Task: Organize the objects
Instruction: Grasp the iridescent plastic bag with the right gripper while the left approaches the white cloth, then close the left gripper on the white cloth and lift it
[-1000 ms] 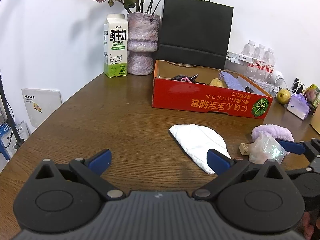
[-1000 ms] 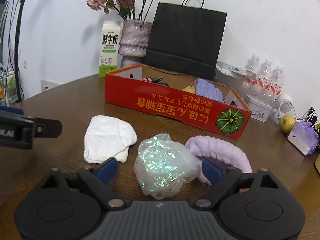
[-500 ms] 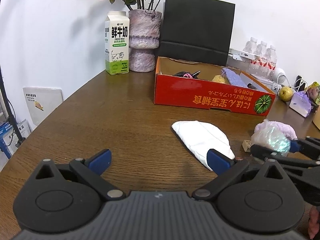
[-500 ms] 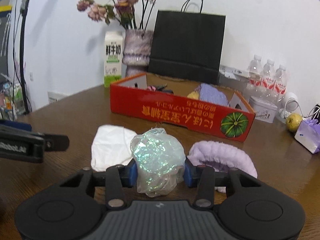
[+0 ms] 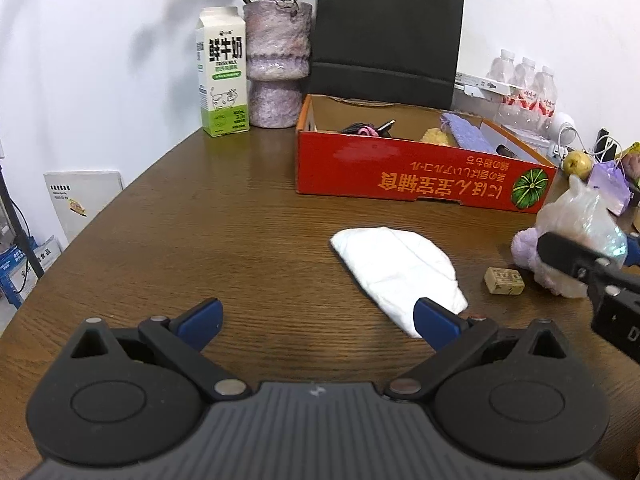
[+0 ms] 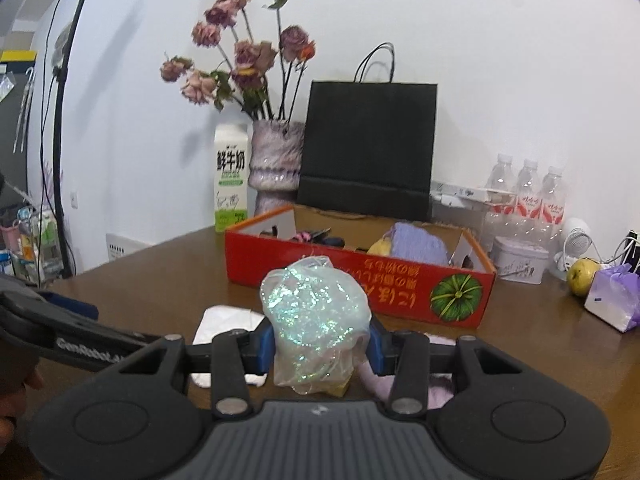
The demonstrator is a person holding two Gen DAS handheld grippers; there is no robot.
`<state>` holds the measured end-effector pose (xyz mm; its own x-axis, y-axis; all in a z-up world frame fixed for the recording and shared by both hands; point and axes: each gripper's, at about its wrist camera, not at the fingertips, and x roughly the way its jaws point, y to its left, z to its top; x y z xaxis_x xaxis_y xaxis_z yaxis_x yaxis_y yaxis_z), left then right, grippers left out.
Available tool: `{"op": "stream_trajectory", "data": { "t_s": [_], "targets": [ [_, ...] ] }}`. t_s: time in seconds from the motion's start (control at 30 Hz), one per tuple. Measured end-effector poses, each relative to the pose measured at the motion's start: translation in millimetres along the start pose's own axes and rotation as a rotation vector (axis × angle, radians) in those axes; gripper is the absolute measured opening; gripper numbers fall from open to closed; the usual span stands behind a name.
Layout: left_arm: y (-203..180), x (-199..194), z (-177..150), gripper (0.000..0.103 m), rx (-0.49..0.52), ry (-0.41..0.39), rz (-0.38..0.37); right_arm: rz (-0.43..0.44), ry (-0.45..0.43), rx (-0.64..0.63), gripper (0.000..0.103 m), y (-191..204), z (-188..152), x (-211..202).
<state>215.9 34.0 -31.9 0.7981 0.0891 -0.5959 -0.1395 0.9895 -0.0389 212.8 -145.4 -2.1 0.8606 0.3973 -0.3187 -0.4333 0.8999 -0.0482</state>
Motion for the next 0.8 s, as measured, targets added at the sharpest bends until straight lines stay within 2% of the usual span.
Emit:
{"op": "stream_trajectory", "data": {
  "t_s": [0.17,0.3,0.8],
  "targets": [
    [-20,12,8,0.103,0.014,0.034,-0.014,-0.022,-0.038,0.015,0.043,-15,4,-8],
    [-35,26,16,0.103,0.004,0.066,0.006,-0.045,-0.053,0.024,0.043,-30,6,-11],
    [-77,72,29,0.103,-0.041,0.117,0.057,-0.137,-0.029,0.064,0.043,-91,-3,-8]
  ]
}}
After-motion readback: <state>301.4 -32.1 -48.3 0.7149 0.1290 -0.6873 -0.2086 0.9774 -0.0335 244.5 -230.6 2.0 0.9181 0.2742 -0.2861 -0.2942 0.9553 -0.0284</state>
